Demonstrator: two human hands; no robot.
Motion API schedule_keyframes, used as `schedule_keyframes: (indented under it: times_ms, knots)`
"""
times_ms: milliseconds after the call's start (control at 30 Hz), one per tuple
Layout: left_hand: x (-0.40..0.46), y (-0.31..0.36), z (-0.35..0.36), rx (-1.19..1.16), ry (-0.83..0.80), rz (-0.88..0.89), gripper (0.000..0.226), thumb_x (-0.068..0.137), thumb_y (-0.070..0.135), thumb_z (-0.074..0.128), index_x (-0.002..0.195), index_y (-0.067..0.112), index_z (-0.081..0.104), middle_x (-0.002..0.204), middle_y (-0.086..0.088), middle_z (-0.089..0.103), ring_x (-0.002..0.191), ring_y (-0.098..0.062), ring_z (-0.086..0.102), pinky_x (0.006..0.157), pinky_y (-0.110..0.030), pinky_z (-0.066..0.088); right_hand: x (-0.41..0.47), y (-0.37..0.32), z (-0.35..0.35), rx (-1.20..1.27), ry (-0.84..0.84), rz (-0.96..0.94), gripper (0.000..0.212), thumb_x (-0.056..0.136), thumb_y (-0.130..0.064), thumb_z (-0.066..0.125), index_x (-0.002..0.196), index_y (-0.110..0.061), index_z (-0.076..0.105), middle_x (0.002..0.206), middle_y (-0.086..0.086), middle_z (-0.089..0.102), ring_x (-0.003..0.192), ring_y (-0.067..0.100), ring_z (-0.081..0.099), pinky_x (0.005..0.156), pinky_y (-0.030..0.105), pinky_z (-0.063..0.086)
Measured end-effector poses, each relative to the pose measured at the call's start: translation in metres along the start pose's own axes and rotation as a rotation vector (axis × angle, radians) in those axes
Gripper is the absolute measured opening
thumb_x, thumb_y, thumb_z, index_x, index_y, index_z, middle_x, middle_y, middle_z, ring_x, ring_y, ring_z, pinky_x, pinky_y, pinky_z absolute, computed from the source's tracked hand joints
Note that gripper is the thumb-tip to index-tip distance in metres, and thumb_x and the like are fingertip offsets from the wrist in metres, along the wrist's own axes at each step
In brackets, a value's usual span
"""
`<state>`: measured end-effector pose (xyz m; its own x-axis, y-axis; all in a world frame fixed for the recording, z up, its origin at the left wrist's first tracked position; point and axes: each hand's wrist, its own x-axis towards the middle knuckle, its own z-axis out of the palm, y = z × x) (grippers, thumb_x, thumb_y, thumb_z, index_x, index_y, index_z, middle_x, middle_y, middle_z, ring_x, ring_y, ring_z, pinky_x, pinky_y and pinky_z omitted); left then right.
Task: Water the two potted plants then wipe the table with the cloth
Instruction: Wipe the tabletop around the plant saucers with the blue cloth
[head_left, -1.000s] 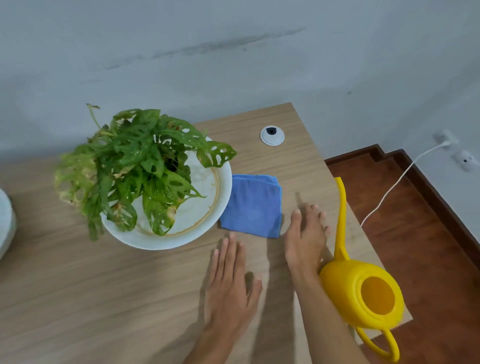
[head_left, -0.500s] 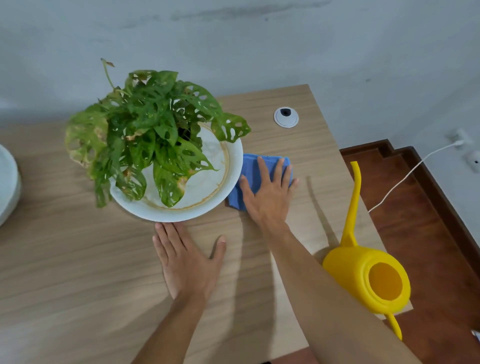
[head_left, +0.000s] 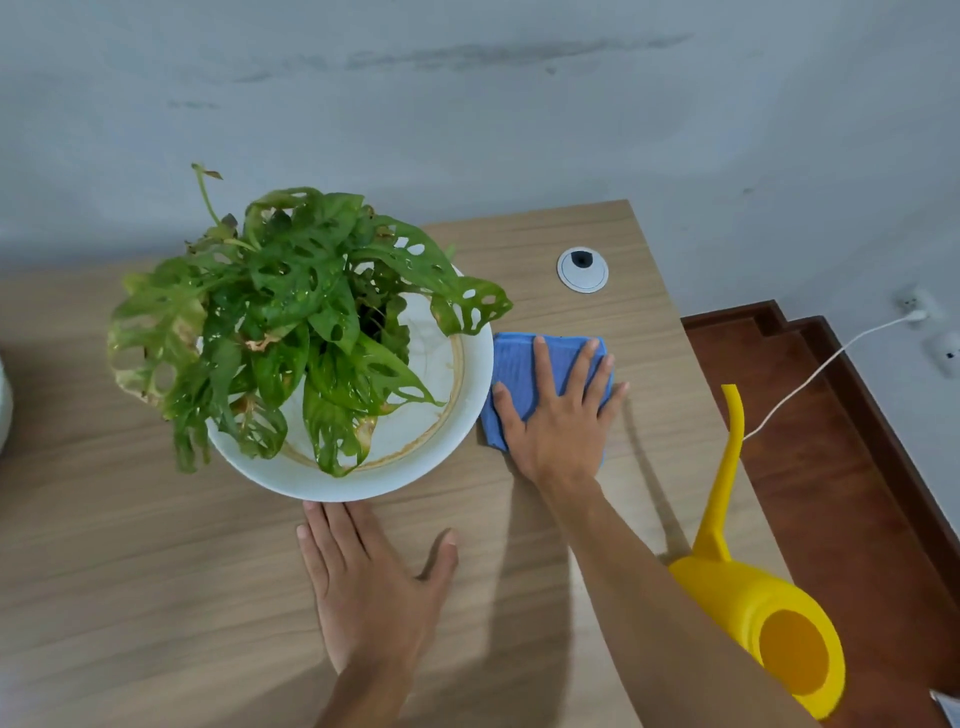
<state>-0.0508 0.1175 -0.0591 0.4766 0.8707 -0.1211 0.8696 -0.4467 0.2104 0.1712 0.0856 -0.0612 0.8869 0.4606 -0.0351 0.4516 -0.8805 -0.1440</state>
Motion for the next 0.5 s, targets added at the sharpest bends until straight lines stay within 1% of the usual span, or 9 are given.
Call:
schedule_keyframes:
  times_ms: [167,233,300,333,400,500]
  knots:
    - [0.001,0.001,0.000,0.008,-0.021,-0.004,0.116,0.076,0.076,0.039,0.151,-0.010,0.022,0.159,-0.029,0.021,0.152,-0.041,0.010,0.125,-0.053,0.009,0.037,-0.003,-0.001,-0.010,-0.030,-0.008,0.079,0.091,-0.075,0.018,0.159,-0.036,0.008,0.164,0.025,-0.006,0.151,0.043,-0.005,0.121,0.060,-0.001]
    - [0.001,0.000,0.000,0.003,-0.022,-0.009,0.115,0.076,0.076,0.040,0.151,-0.010,0.023,0.159,-0.030,0.021,0.152,-0.042,0.011,0.125,-0.054,0.010,0.052,-0.011,-0.002,-0.009,-0.048,-0.041,0.078,0.091,-0.074,0.014,0.159,-0.037,0.006,0.164,0.026,-0.007,0.151,0.043,-0.007,0.121,0.059,-0.002]
    - [0.001,0.001,0.001,-0.004,-0.021,-0.014,0.116,0.075,0.076,0.040,0.151,-0.010,0.022,0.159,-0.030,0.021,0.152,-0.042,0.011,0.124,-0.054,0.010,0.062,-0.018,-0.002,-0.026,-0.052,-0.098,0.072,0.092,-0.071,0.010,0.158,-0.041,0.005,0.164,0.025,-0.006,0.151,0.043,-0.008,0.120,0.059,-0.003]
    - [0.001,0.001,0.001,-0.006,-0.019,-0.015,0.116,0.075,0.076,0.041,0.151,-0.010,0.022,0.159,-0.030,0.022,0.152,-0.042,0.012,0.124,-0.054,0.010,0.065,-0.019,-0.002,-0.033,-0.048,-0.133,0.069,0.093,-0.069,0.009,0.157,-0.043,0.006,0.165,0.023,-0.005,0.152,0.042,-0.007,0.121,0.059,-0.003]
    - [0.001,0.001,0.001,-0.003,-0.018,-0.017,0.116,0.075,0.076,0.040,0.150,-0.011,0.022,0.158,-0.031,0.022,0.151,-0.043,0.012,0.124,-0.053,0.010,0.064,-0.019,-0.001,-0.021,-0.035,-0.196,0.066,0.095,-0.066,0.010,0.157,-0.043,0.014,0.167,0.017,0.000,0.153,0.039,-0.005,0.121,0.058,-0.001]
    - [0.000,0.001,0.000,0.014,-0.014,-0.013,0.117,0.076,0.076,0.039,0.149,-0.013,0.023,0.158,-0.033,0.021,0.151,-0.044,0.012,0.125,-0.053,0.009,0.052,-0.016,0.003,0.011,-0.024,-0.251,0.066,0.095,-0.062,0.016,0.155,-0.036,0.028,0.167,0.015,0.008,0.153,0.039,0.001,0.121,0.059,0.004]
